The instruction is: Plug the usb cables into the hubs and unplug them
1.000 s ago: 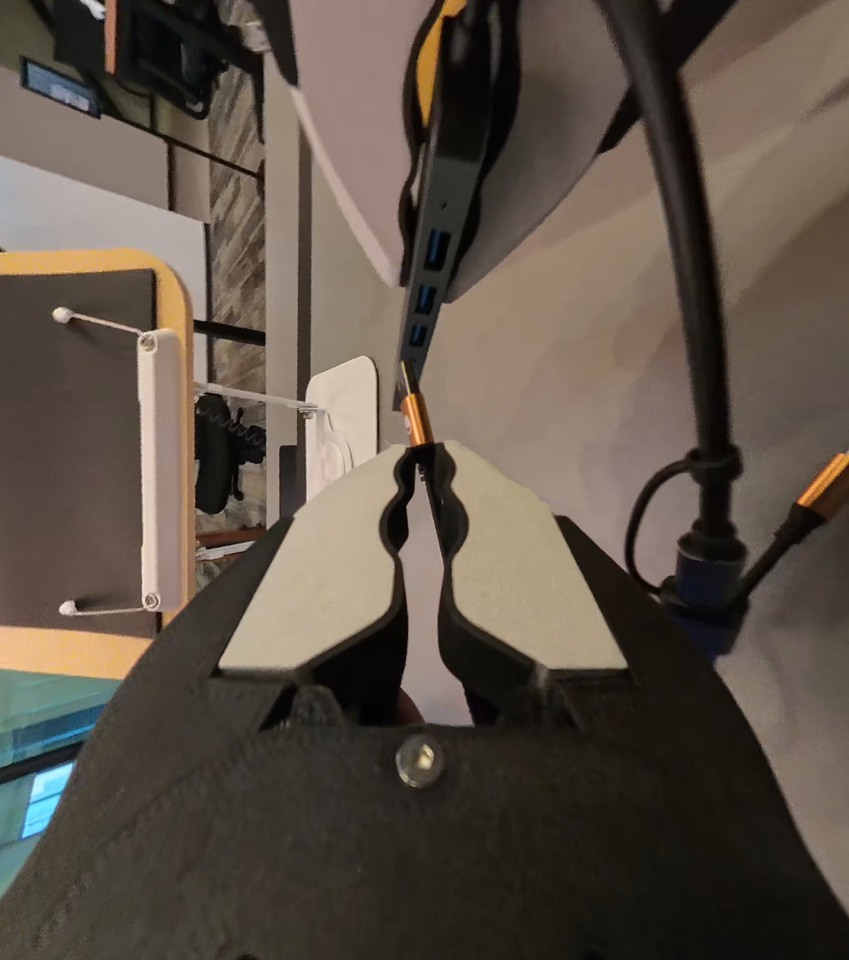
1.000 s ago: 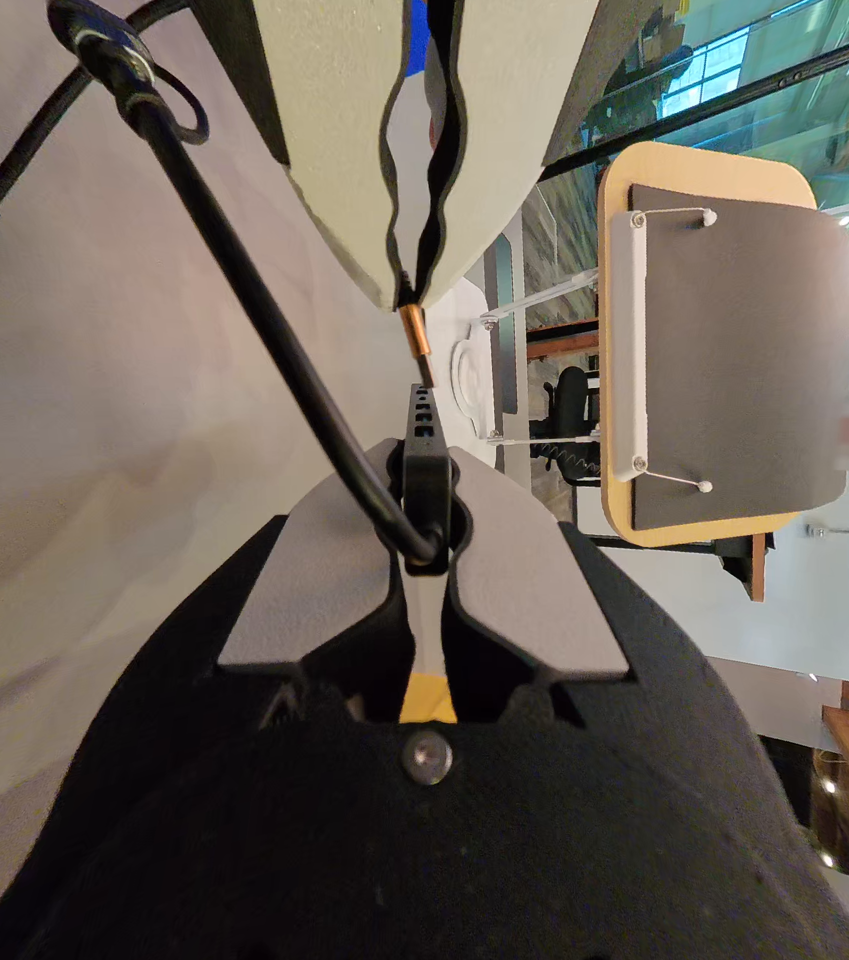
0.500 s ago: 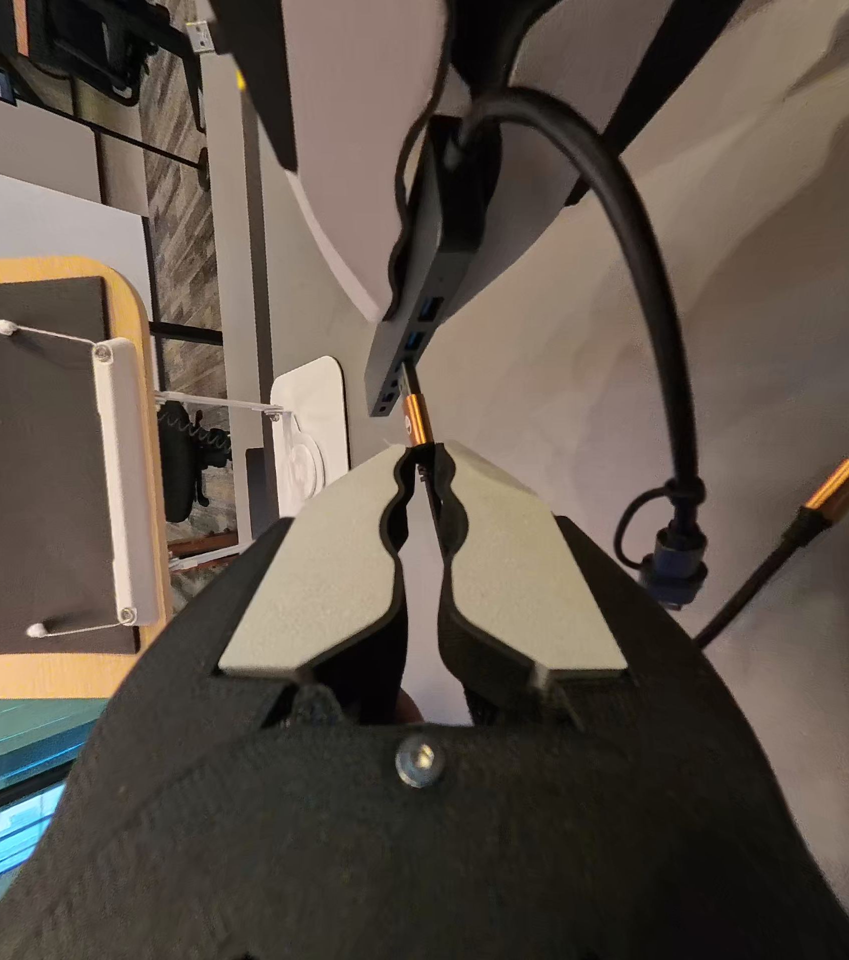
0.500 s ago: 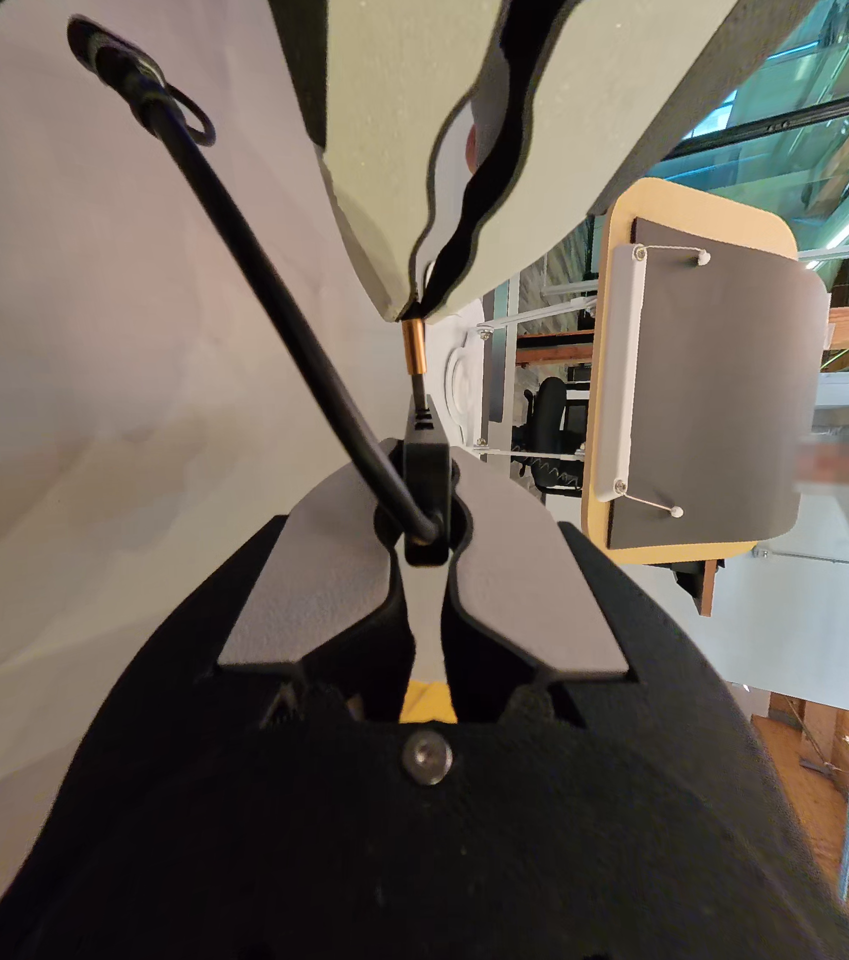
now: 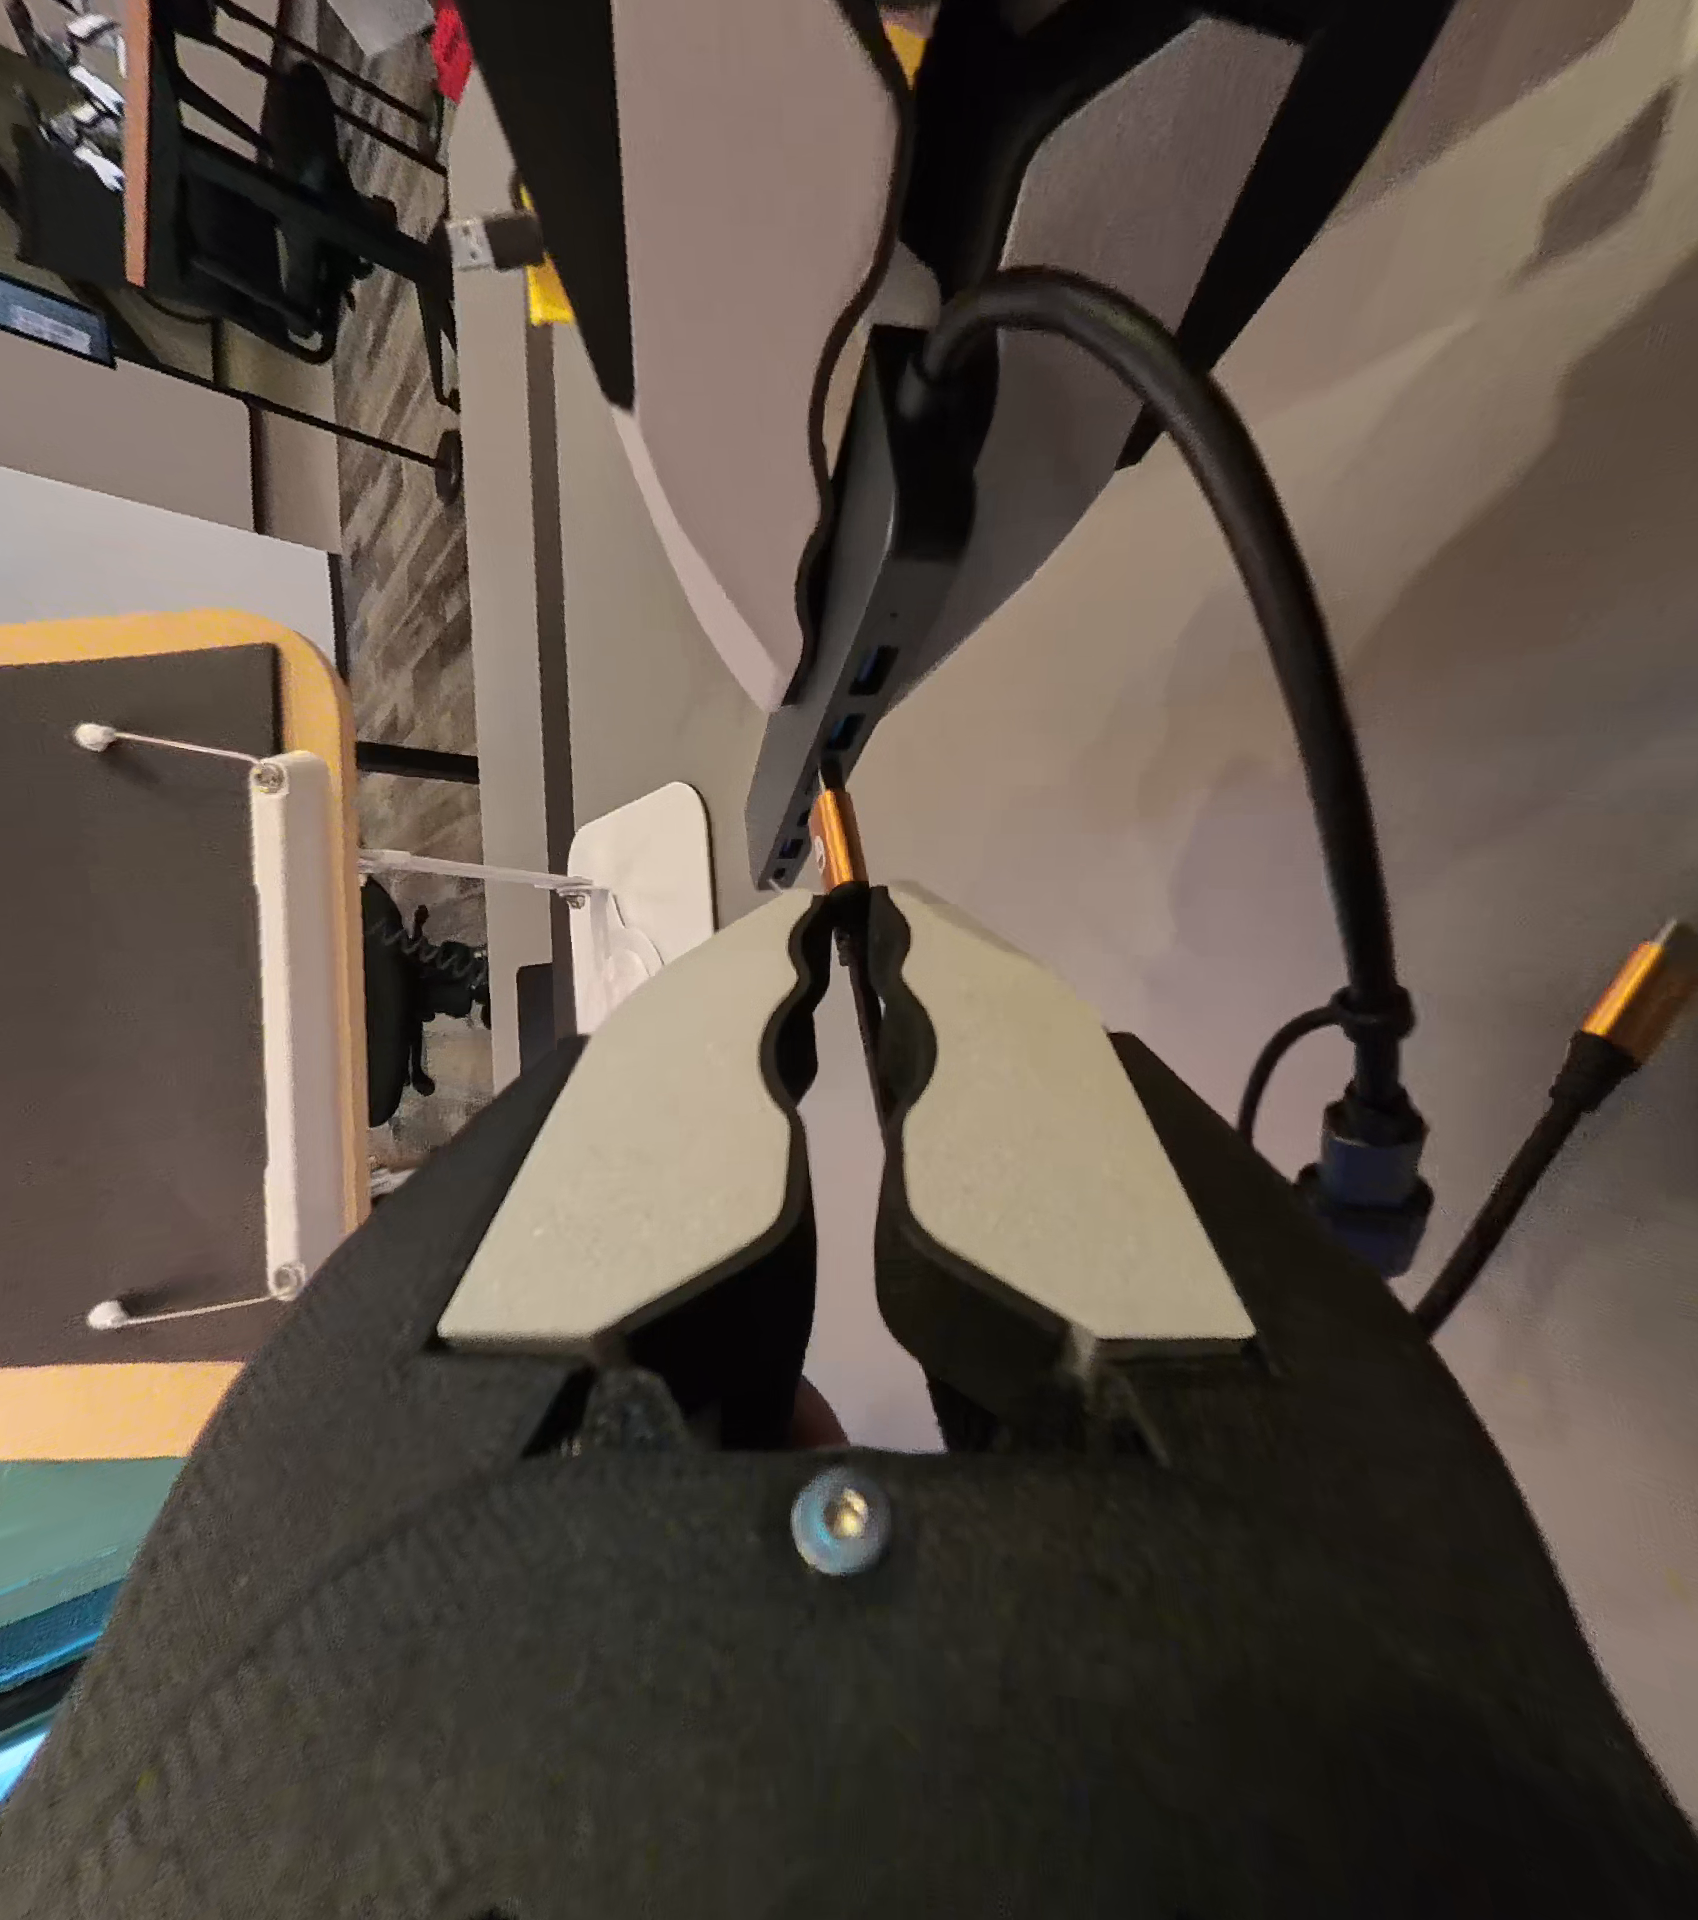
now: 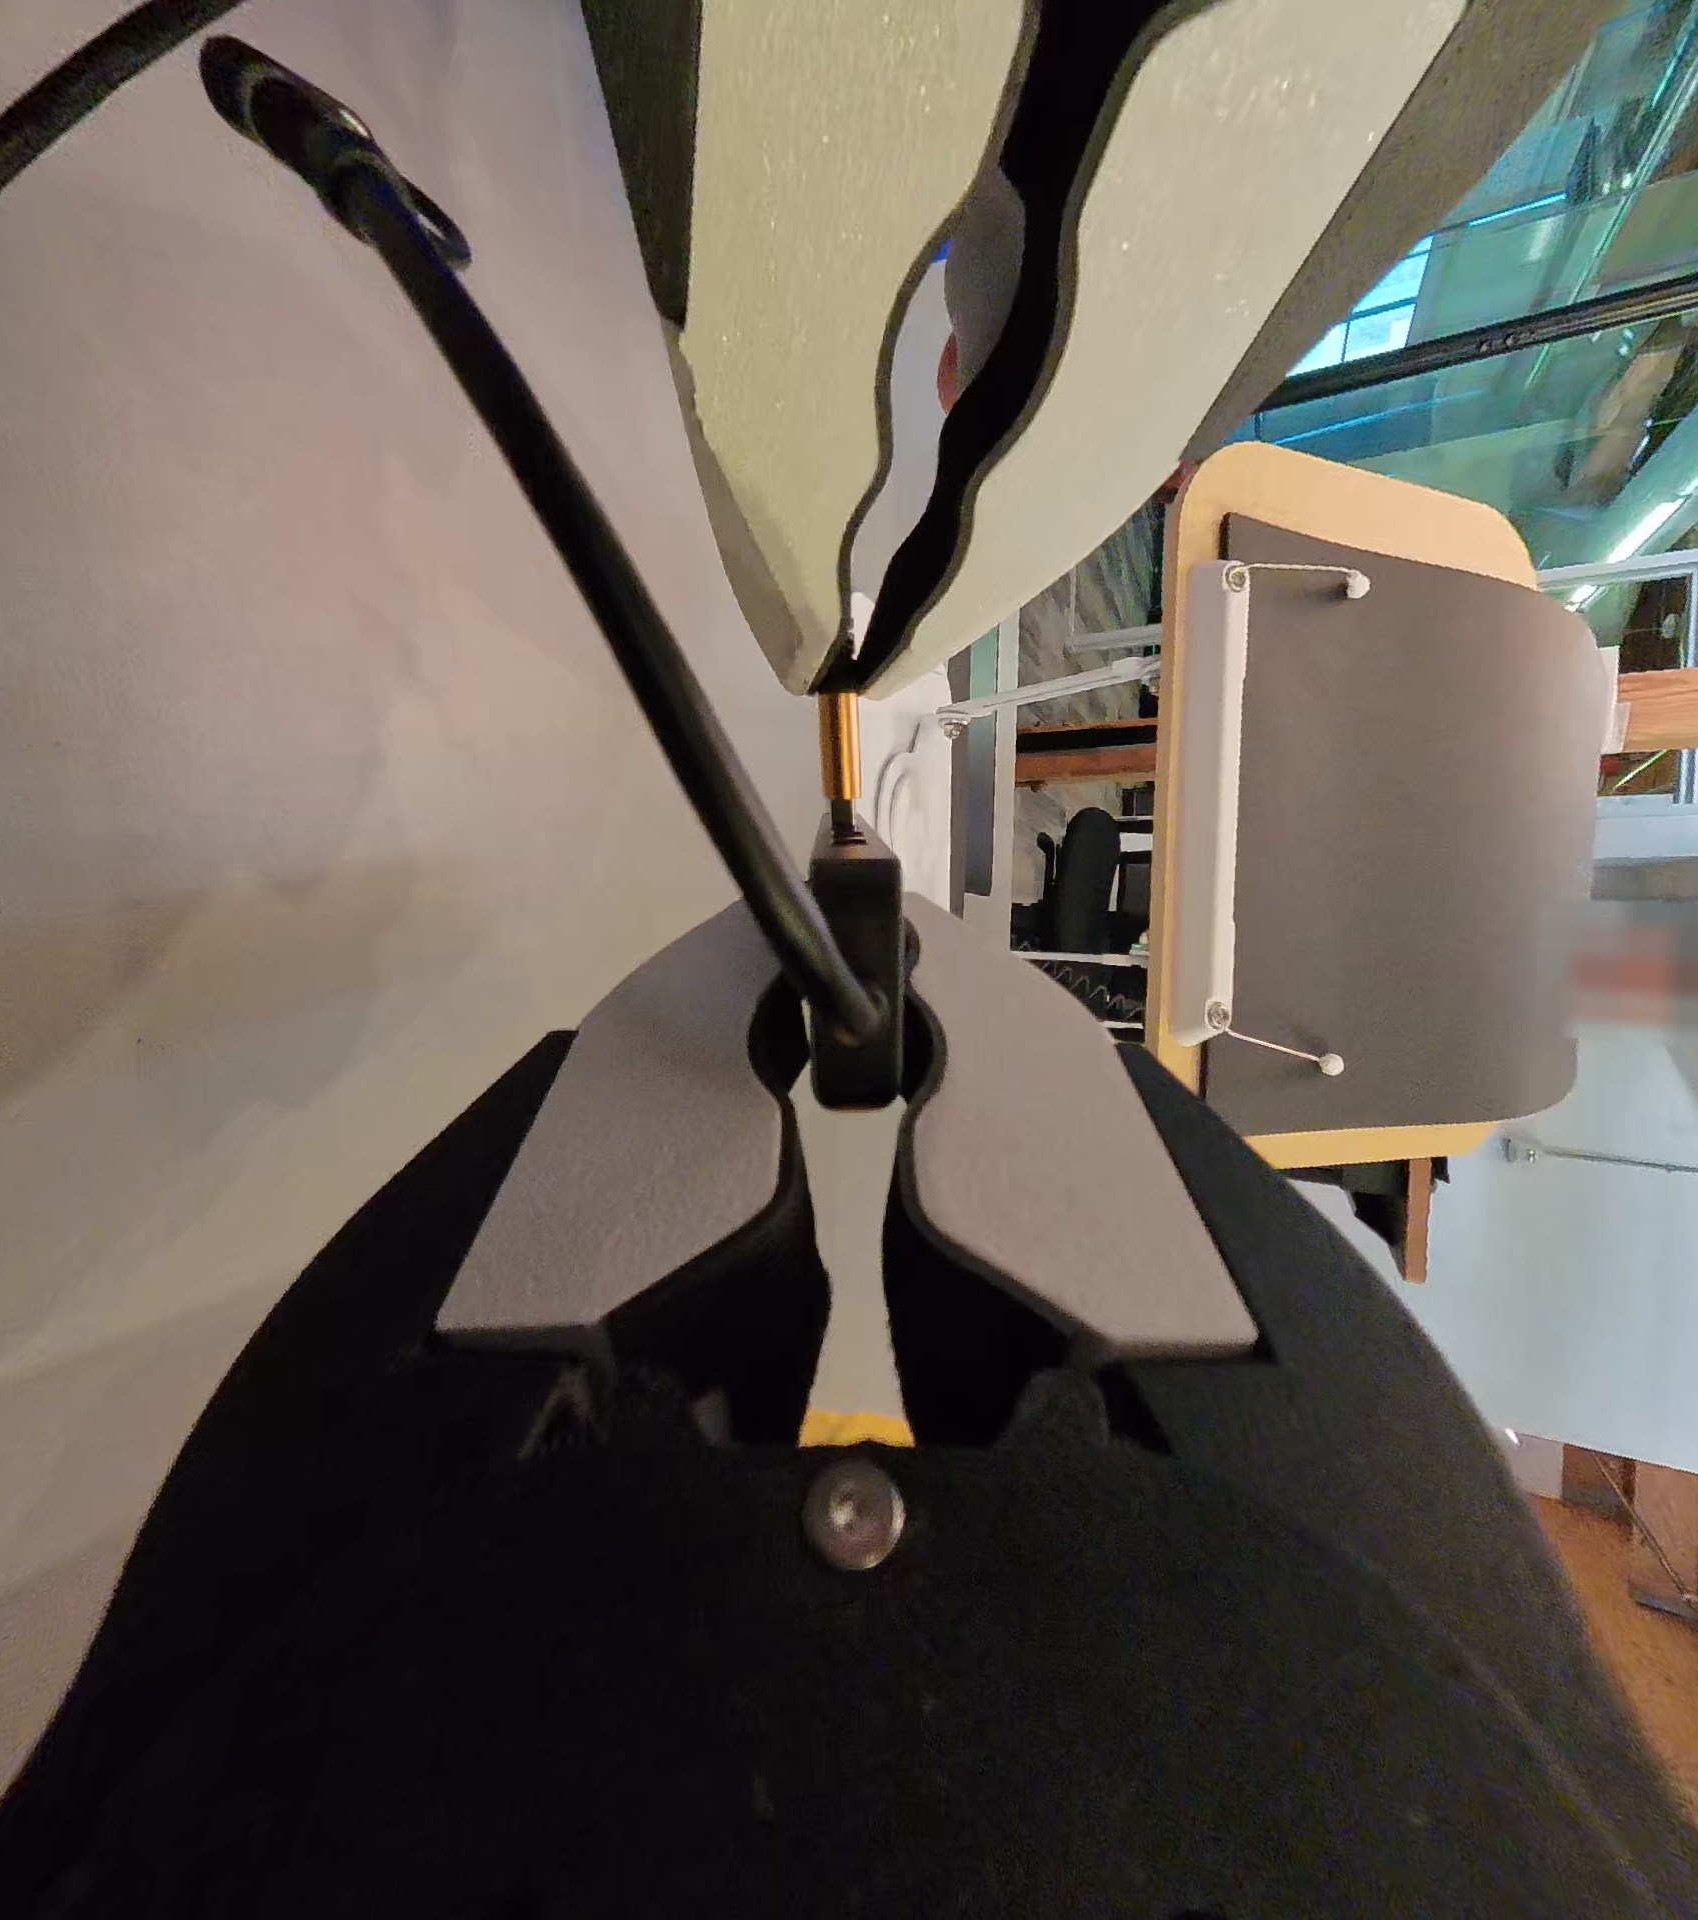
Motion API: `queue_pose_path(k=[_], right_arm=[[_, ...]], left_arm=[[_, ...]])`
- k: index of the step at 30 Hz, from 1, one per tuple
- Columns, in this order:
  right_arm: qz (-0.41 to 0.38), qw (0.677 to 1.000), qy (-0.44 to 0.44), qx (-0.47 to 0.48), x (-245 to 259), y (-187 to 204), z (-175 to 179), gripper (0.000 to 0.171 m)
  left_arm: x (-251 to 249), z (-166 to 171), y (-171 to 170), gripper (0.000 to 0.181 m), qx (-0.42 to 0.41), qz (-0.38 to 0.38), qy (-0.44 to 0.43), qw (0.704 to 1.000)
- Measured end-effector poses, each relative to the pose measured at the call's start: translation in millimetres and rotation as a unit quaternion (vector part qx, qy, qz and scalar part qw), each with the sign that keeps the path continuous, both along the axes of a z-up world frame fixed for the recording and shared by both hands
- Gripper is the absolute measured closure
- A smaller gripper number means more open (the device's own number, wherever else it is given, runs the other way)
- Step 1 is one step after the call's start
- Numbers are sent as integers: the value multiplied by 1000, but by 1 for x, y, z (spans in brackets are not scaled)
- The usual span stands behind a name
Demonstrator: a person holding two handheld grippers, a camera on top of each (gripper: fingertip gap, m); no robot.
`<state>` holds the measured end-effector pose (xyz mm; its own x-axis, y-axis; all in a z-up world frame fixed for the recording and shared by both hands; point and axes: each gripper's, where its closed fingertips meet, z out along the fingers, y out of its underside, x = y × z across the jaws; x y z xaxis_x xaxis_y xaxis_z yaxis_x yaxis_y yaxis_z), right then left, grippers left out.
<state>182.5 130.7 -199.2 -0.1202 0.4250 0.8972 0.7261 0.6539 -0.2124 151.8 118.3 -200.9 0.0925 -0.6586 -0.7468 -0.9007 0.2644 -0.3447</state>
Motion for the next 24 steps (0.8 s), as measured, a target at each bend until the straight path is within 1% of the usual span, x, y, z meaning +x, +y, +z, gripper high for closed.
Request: queue_pose_path(k=[4, 8, 10, 13, 15, 17, 18, 21, 24], right_arm=[[10, 1000, 15, -13, 0, -4, 5, 161], [17, 999, 31, -26, -2, -7, 11, 161], [3, 998, 50, -41, -2, -1, 12, 160], [-9, 998, 43, -33, 0, 4, 10, 159], [-1, 999, 37, -20, -1, 2, 10, 159], [3, 999, 41, -34, -3, 3, 7, 153], [5, 998, 41, -38, -4, 3, 5, 153], [11, 999, 36, -34, -6, 1, 5, 154], [-3, 998, 47, -50, -4, 3, 7, 154]], left_arm=[[1, 4, -2, 174, 13, -18, -3, 1000], [0, 10, -3, 174, 10, -25, -23, 999], [2, 14, -3, 174, 16, -27, -29, 999], [6, 16, -6, 175, 21, -33, -23, 999], [6, 16, -7, 175, 20, -35, -23, 999], [10, 17, -11, 175, 5, -47, -43, 998], [14, 18, -14, 175, -2, -53, -56, 997], [16, 16, -14, 175, 13, -54, -31, 998], [16, 21, -15, 175, 4, -54, -53, 997]])
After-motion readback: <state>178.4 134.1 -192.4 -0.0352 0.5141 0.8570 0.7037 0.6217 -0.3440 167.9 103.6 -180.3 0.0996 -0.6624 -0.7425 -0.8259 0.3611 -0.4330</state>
